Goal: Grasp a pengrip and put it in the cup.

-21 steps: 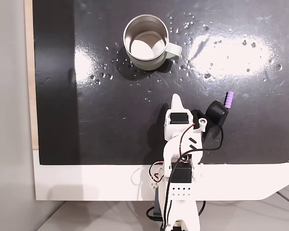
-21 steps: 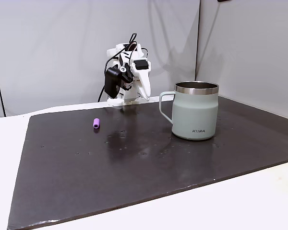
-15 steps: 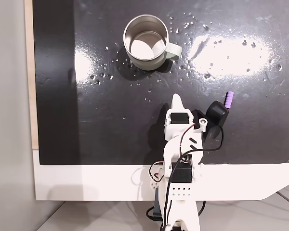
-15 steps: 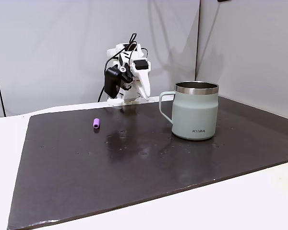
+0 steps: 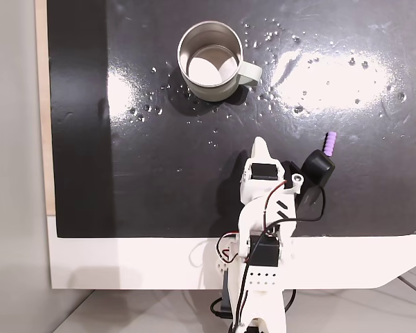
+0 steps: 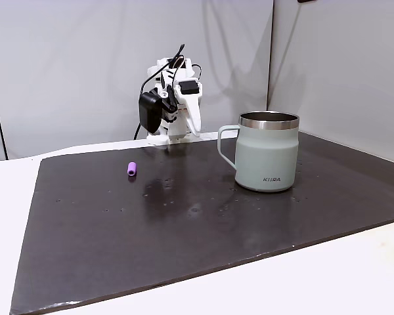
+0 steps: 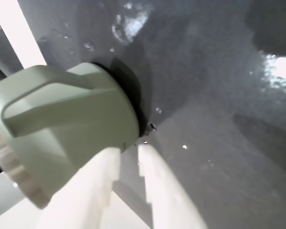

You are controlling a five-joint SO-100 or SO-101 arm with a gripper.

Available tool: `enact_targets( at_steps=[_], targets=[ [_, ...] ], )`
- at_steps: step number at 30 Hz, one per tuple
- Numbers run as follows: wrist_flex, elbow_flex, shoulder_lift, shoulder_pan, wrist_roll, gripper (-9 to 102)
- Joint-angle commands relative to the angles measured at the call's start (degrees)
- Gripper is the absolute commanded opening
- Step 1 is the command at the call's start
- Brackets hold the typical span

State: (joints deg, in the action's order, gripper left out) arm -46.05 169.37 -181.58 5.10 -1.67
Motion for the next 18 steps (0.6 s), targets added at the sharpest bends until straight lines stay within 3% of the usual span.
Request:
enact_targets(
  at_steps=[1,18],
  targets=[
    [-4.0,-10.6,1.4,0.4,4.0,0],
    [-26.2,-68.3,52.0,19.6,36.9,0]
  ],
)
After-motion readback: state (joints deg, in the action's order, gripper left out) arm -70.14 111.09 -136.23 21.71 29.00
